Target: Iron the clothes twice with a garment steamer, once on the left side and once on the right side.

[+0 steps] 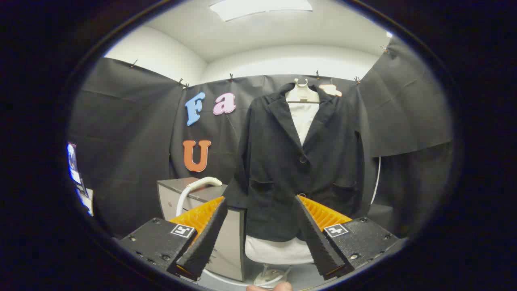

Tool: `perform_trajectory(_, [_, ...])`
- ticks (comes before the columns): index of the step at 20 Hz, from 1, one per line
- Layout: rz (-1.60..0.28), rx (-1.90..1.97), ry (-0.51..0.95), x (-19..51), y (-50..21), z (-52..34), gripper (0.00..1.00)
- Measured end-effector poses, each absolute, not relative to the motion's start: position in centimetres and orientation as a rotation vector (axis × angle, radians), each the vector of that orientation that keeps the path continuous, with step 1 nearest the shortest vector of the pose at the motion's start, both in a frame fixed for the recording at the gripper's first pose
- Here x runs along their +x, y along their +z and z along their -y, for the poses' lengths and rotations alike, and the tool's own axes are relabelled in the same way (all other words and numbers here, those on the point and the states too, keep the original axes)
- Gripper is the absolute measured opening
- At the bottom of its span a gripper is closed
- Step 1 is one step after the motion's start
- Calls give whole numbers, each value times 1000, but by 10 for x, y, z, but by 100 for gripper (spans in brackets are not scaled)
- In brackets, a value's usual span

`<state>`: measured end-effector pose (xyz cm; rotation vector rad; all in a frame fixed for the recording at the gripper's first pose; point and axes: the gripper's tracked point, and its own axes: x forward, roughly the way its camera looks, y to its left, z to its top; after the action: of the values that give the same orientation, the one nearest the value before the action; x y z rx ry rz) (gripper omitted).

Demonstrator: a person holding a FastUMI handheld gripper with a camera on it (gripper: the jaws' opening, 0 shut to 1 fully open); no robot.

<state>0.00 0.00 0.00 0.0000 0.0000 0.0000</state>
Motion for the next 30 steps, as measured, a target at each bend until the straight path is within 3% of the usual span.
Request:
perform_trajectory(17, [-26, 15, -15, -8, 9, -11, 100])
perform_trajectory(30, [-69, 86, 17, 75, 40, -150, 100])
